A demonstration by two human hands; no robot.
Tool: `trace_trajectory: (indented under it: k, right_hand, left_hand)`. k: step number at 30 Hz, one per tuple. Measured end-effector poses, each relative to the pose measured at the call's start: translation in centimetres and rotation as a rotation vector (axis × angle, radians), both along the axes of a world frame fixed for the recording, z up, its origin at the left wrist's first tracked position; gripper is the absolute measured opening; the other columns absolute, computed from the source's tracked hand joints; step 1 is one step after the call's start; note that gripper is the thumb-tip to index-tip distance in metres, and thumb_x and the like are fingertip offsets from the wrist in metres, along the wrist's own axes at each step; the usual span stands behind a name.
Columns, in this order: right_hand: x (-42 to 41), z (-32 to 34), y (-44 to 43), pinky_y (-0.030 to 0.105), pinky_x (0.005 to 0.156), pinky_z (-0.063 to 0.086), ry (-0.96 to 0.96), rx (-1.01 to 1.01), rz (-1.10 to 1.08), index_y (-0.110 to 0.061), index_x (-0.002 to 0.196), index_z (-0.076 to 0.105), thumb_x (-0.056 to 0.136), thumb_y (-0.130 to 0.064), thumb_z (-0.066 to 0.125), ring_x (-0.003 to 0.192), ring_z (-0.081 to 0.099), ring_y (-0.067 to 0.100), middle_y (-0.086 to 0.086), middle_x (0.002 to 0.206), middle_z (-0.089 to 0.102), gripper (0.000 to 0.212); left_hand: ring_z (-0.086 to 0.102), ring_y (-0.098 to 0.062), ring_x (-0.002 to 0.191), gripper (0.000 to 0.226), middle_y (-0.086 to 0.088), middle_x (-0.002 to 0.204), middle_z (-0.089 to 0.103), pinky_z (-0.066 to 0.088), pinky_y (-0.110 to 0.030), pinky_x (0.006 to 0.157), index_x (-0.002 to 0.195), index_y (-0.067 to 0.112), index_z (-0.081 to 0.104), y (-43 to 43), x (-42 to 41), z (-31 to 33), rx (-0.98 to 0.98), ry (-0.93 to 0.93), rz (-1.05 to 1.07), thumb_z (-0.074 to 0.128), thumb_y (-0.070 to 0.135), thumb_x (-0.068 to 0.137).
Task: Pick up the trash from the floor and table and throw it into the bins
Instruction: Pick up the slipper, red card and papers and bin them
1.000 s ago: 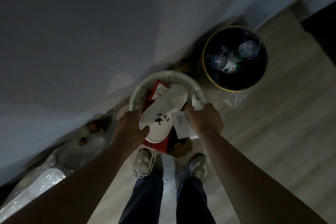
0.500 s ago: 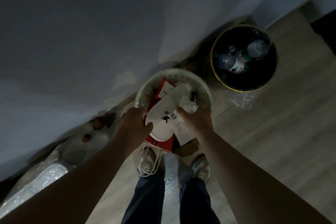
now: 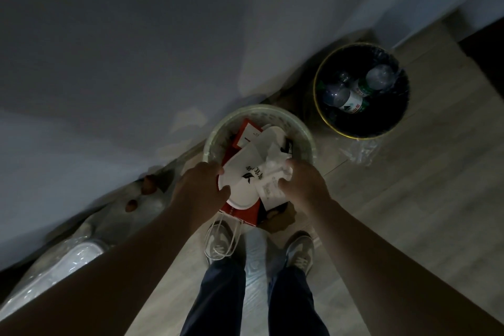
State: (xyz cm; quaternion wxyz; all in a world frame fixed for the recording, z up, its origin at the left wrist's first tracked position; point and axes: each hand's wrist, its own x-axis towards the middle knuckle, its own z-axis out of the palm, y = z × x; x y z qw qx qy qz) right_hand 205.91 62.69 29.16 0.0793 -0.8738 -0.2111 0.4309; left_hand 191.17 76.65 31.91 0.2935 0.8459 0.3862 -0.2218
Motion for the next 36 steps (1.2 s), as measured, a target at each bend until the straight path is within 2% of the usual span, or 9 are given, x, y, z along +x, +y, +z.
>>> trace_trajectory:
  k: [3,7,12,15,18,23,26,29,36]
  right_hand:
    - [1.4,2.7,0.1,0.029,0.093,0.042,-0.045,0.040,0.094,-0.013,0.136,0.049,0.091,-0.025,0.060,0.121,0.052,0.022,0.008,0.130,0.056,0.047]
    - [3.0,8.0,0.3,0.025,0.079,0.039,-0.086,0.085,0.213,-0.013,0.129,0.054,0.088,-0.026,0.063,0.110,0.056,0.022,0.008,0.120,0.060,0.044]
    - [5.5,18.7,1.0,0.032,0.095,0.044,-0.149,0.113,0.255,-0.013,0.132,0.054,0.088,-0.026,0.063,0.119,0.053,0.023,0.008,0.129,0.057,0.047]
    - [7.2,27.6,1.5,0.033,0.099,0.044,-0.181,0.183,0.240,-0.015,0.134,0.053,0.087,-0.028,0.066,0.121,0.054,0.021,0.006,0.130,0.059,0.050]
    - [9.0,37.8,1.7,0.037,0.097,0.048,-0.260,0.294,0.231,-0.017,0.129,0.055,0.086,-0.029,0.069,0.115,0.059,0.019,0.004,0.119,0.064,0.047]
    - [10.5,57.0,0.8,0.025,0.092,0.047,-0.542,0.437,0.295,-0.027,0.130,0.053,0.088,-0.037,0.066,0.106,0.057,0.010,-0.008,0.114,0.060,0.045]
    - [10.0,68.2,-0.9,0.020,0.092,0.045,-0.705,0.523,0.310,-0.028,0.129,0.055,0.087,-0.035,0.067,0.106,0.056,0.005,-0.011,0.114,0.058,0.044]
    - [8.6,77.1,-3.2,0.023,0.095,0.045,-0.857,0.567,0.337,-0.028,0.129,0.056,0.087,-0.036,0.068,0.105,0.054,0.003,-0.014,0.110,0.056,0.044]
    - [4.3,91.4,-7.8,0.021,0.097,0.044,-1.113,0.700,0.346,-0.039,0.131,0.050,0.087,-0.043,0.064,0.104,0.051,-0.004,-0.020,0.117,0.056,0.047]
  left_hand:
    - [0.060,-0.014,0.101,0.036,0.000,0.120,0.062,0.046,-0.024,0.082,0.119,0.021,0.057,0.6,0.5,1.9,0.008,0.012,-0.065,0.063,0.035,0.086]
    - [0.059,-0.012,0.097,0.035,0.003,0.113,0.062,0.049,-0.026,0.086,0.116,0.021,0.055,1.5,2.0,6.9,0.027,0.017,-0.192,0.062,0.038,0.086]
    - [0.054,-0.017,0.109,0.046,0.000,0.123,0.055,0.046,-0.028,0.092,0.131,0.022,0.045,3.1,4.5,17.0,0.077,-0.007,-0.344,0.054,0.042,0.090]
    - [0.056,-0.021,0.105,0.056,-0.002,0.117,0.057,0.043,-0.028,0.086,0.125,0.018,0.053,3.9,5.9,25.8,0.151,-0.106,-0.376,0.042,0.050,0.079]
    - [0.067,-0.022,0.082,0.056,-0.002,0.094,0.066,0.051,-0.025,0.068,0.106,0.015,0.065,4.6,7.5,35.0,0.287,-0.342,-0.403,0.044,0.053,0.070]
    - [0.057,-0.013,0.109,0.064,0.004,0.121,0.059,0.041,-0.019,0.093,0.130,0.023,0.053,4.3,9.9,53.8,0.334,-0.568,-0.448,0.053,0.060,0.077]
    - [0.054,-0.007,0.109,0.055,0.009,0.125,0.056,0.036,-0.014,0.089,0.133,0.027,0.050,3.7,10.2,63.9,0.459,-0.728,-0.487,0.058,0.051,0.085]
    - [0.052,0.000,0.094,0.057,0.012,0.121,0.058,0.031,-0.003,0.074,0.129,0.031,0.051,2.6,9.6,72.5,0.601,-0.863,-0.547,0.047,0.057,0.078]
    - [0.042,0.006,0.087,0.047,0.020,0.117,0.050,0.028,0.004,0.067,0.131,0.035,0.047,-0.3,6.3,87.4,0.813,-1.072,-0.626,0.057,0.050,0.087]
